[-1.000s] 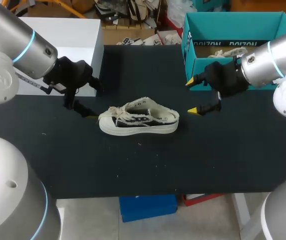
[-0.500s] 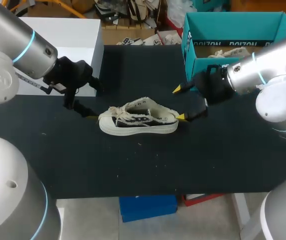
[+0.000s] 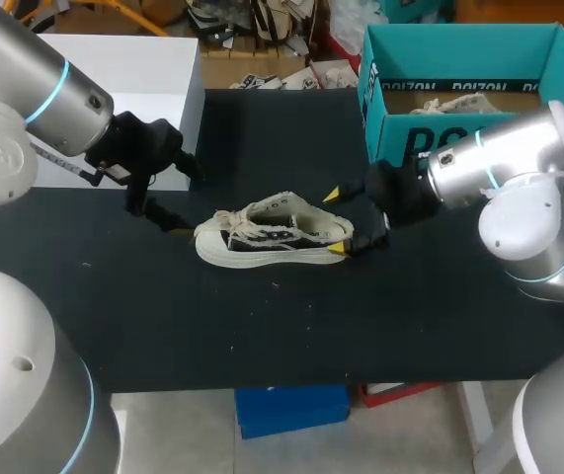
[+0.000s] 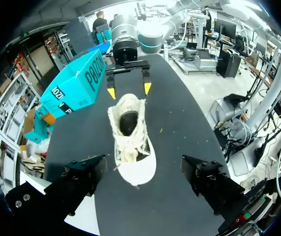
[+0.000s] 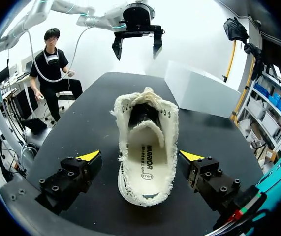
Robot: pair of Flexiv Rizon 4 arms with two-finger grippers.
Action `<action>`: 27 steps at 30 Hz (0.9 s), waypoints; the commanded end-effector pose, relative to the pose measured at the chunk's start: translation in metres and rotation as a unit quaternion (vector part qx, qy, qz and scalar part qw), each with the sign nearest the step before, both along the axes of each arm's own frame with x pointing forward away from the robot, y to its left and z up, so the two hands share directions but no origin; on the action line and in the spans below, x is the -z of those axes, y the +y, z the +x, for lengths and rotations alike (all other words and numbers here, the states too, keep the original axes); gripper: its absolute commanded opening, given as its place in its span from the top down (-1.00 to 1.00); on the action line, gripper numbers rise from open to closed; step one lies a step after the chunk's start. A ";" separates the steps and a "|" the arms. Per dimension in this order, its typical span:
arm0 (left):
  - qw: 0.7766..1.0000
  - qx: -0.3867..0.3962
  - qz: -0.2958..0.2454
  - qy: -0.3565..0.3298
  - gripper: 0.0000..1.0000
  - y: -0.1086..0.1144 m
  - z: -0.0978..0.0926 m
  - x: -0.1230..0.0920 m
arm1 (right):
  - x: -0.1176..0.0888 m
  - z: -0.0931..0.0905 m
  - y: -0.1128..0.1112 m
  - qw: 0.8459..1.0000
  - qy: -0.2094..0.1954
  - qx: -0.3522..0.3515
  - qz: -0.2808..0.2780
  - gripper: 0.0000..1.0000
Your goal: Take the shoe out of the shoebox, open the shoe tongue, remove and reinsert the insole, then place the shoe into the shoebox
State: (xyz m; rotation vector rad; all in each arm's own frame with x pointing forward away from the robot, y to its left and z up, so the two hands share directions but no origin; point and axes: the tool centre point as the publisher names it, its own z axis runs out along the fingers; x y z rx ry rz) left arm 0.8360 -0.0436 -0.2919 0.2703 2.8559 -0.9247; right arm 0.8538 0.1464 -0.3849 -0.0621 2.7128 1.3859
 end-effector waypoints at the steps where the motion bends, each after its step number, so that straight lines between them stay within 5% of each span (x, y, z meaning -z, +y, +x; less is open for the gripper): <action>1: 1.000 0.000 -0.001 -0.002 -1.00 0.000 0.000 0.002 | 0.004 -0.001 0.006 1.000 0.003 0.005 0.000 -1.00; 27: 1.000 0.000 -0.001 -0.002 -1.00 0.000 0.000 0.002 | 0.035 0.006 0.009 1.000 0.016 0.011 0.007 -1.00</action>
